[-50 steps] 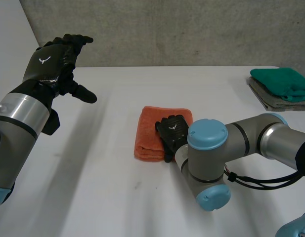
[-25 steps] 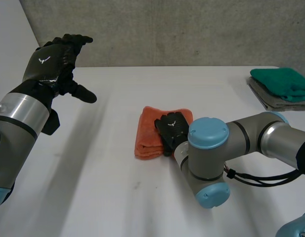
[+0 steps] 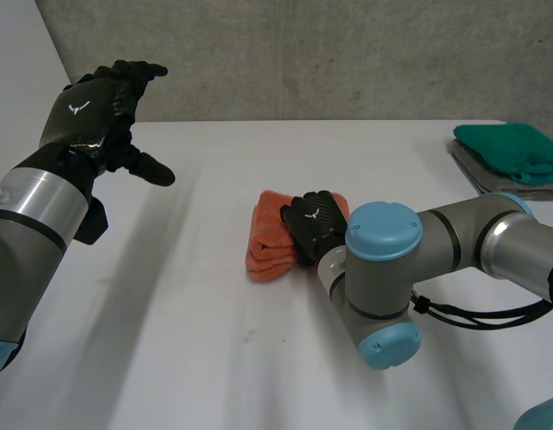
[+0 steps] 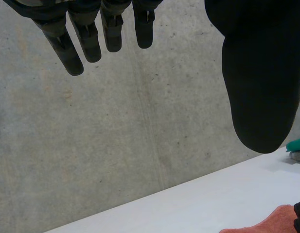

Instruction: Fold the laundry.

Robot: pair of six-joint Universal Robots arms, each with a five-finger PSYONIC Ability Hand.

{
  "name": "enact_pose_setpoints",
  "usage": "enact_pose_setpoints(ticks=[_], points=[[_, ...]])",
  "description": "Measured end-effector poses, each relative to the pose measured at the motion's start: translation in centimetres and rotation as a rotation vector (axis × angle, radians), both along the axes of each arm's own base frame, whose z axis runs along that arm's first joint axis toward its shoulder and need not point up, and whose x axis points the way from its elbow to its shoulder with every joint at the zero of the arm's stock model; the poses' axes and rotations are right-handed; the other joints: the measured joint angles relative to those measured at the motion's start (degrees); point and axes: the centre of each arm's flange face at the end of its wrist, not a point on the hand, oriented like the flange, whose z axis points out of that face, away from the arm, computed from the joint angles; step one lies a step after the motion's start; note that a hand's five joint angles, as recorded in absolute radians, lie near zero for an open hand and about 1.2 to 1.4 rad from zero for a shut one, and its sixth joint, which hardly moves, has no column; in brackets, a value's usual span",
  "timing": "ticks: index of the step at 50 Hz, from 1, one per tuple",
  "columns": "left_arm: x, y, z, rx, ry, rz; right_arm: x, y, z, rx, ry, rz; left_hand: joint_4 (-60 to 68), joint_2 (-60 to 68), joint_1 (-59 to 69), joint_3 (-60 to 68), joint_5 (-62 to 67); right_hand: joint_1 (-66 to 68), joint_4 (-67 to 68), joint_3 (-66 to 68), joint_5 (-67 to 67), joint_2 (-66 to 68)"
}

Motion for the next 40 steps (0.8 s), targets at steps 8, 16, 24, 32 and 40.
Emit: enact_pose_setpoints(ticks=[8,16,24,32,40], points=[[0.0,0.0,0.0,0.000,0.000,0.000,-0.1,0.1,-0.5,0.010,0.009,-0.001,0.00,0.00,0.00,0.00,0.00,-1.67,-2.35,-2.25,-2.57,-1.83],[0.0,0.0,0.0,0.000,0.000,0.000,-0.1,0.1,-0.9,0.015,0.014,-0.001,0.00,0.00,0.00,0.00,0.00,6.38,9.01,9.72,6.48,9.29],[0.0,0.0,0.0,0.000,0.000,0.000,-0.1,0.1,-0.9,0.010,0.015,0.001,0.00,0.00,0.00,0.00,0.01,13.65,25.61,22.18,19.42,24.57],[0.0,0.0,0.0,0.000,0.000,0.001,-0.1,0.2,1.1,-0.051,0.040,0.014,0.00,0.00,0.00,0.00,0.00,13.67,26.40,22.83,19.79,24.76],[0.1,0.0,0.0,-0.001,0.001,0.002,-0.6,0.3,2.9,-0.103,0.139,0.034,0.00,0.00,0.00,0.00,0.00,13.67,26.41,22.84,19.79,24.76]])
